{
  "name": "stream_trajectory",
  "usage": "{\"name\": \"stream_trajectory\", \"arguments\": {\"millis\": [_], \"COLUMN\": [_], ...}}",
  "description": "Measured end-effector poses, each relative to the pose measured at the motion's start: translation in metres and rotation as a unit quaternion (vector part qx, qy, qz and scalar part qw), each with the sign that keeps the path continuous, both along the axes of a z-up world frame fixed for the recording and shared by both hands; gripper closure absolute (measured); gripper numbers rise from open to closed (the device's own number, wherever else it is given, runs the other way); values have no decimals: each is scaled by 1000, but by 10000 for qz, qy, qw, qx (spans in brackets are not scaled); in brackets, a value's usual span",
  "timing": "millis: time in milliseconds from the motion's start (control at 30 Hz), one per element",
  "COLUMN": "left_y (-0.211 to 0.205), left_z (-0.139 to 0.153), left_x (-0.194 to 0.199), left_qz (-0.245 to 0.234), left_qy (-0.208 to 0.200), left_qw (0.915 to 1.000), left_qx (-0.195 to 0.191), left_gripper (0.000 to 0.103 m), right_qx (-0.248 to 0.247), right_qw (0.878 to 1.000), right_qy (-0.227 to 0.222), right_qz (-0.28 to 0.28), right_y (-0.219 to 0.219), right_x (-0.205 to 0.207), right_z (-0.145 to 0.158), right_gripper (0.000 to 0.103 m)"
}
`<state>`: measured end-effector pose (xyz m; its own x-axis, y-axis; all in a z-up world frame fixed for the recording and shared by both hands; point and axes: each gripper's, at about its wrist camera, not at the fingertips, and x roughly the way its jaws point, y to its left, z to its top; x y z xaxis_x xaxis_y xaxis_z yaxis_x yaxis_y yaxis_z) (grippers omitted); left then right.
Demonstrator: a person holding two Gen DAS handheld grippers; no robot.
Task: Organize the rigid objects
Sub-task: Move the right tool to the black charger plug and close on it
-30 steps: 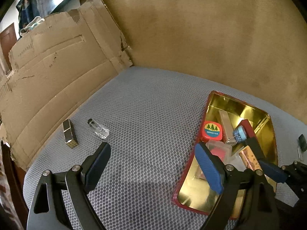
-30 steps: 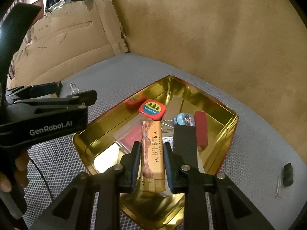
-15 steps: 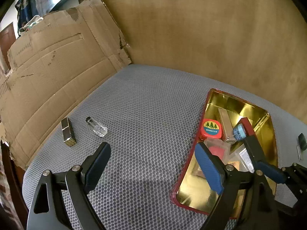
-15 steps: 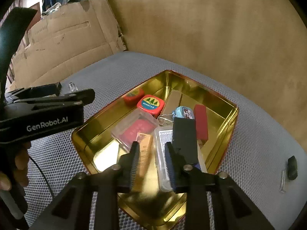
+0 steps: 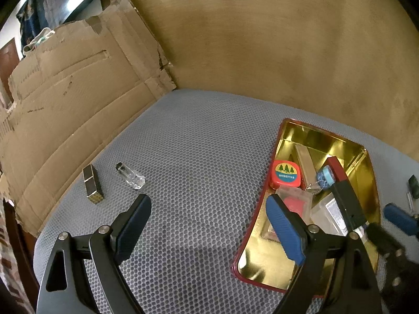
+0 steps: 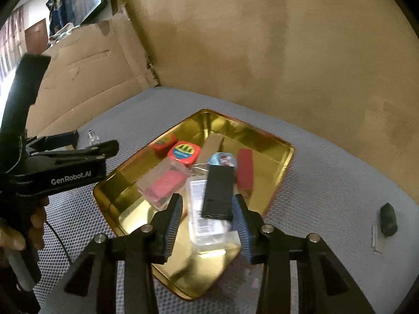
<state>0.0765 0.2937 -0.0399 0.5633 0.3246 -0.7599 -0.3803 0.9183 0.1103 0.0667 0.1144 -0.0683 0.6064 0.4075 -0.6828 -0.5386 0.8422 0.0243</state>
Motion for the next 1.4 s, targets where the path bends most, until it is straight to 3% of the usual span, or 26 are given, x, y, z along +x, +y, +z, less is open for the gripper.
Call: {"name": "stream_trajectory", "arguments": {"millis": [300, 600, 900, 1033, 1400], "left_y": [-7, -8, -7, -9, -16], "left_z": [-2, -6, -16, -19, -24], "left_x": [0, 1, 5, 6, 7], "left_qz": [-53, -70, -81, -116, -245], "left_qy": [41, 73, 211, 268, 312], "left_qw": [9999, 9999, 9997, 9995, 9989], "left_qx": [78, 61, 81, 134, 231], "left_gripper": [16, 16, 16, 16, 16], "right_qx": [-74, -293, 442, 642, 368], "right_qw": [9978, 9821, 9568, 9529, 9560], "right_qy": [-7, -53, 461, 640, 728], "right_qz": [-663, -1861, -2838, -2895, -2817], "right_y": [-69, -181, -277, -288, -276], "right_x": [10, 47, 77, 87, 127], "right_z": [-6, -13, -37, -49, -64], "right_gripper": [63, 63, 55, 45, 42]}}
